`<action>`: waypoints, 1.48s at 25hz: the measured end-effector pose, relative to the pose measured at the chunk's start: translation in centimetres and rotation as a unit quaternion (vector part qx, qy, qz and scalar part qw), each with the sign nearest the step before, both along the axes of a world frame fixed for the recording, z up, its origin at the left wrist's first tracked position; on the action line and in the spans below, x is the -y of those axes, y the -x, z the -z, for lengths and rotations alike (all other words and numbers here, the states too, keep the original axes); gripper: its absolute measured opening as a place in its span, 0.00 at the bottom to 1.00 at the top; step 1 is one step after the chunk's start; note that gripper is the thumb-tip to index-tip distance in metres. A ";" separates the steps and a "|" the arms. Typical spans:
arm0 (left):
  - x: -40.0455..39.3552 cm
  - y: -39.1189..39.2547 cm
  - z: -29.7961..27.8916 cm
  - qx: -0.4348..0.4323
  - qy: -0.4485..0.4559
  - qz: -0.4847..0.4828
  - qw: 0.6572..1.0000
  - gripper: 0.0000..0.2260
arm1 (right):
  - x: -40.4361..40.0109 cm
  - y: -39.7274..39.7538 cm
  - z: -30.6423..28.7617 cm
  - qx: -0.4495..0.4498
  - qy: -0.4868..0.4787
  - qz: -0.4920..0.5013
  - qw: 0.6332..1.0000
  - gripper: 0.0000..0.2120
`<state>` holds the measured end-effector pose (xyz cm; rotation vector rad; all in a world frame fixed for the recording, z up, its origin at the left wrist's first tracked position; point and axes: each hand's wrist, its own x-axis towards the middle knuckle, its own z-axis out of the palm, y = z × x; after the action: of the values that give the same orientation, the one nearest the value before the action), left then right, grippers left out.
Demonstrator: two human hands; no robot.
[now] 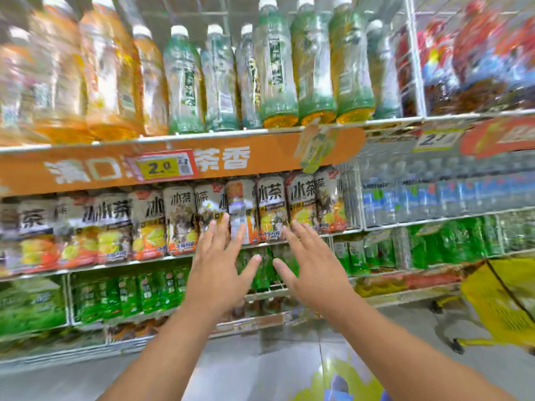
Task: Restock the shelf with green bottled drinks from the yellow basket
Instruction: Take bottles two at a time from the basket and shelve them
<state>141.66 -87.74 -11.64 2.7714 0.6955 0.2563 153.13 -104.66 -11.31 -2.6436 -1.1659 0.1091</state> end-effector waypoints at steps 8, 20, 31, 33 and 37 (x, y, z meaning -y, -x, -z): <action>-1.0 -0.1 -6.6 0.001 -0.028 0.028 0.999 0.34 | -0.6 0.2 -6.7 0.028 -0.017 0.046 0.998 0.36; -1.0 -2.3 -11.2 0.043 -0.062 0.083 0.994 0.34 | -0.6 1.3 -11.2 0.043 -0.067 0.140 0.987 0.36; 7.2 -6.6 -11.2 0.031 -0.091 0.132 0.987 0.36 | 10.3 -0.5 -10.6 0.062 -0.075 0.219 0.971 0.35; 11.3 -7.8 -11.6 0.036 -0.104 0.155 0.982 0.36 | 14.4 -0.7 -10.6 0.057 -0.079 0.234 0.967 0.35; 20.5 -10.1 -11.7 0.042 -0.098 0.188 0.976 0.35 | 23.4 -1.5 -10.6 0.070 -0.093 0.252 0.961 0.35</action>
<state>151.77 -108.25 0.10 2.9840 0.1218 0.3747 154.62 -128.07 -0.74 -2.7140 -0.4734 -0.2716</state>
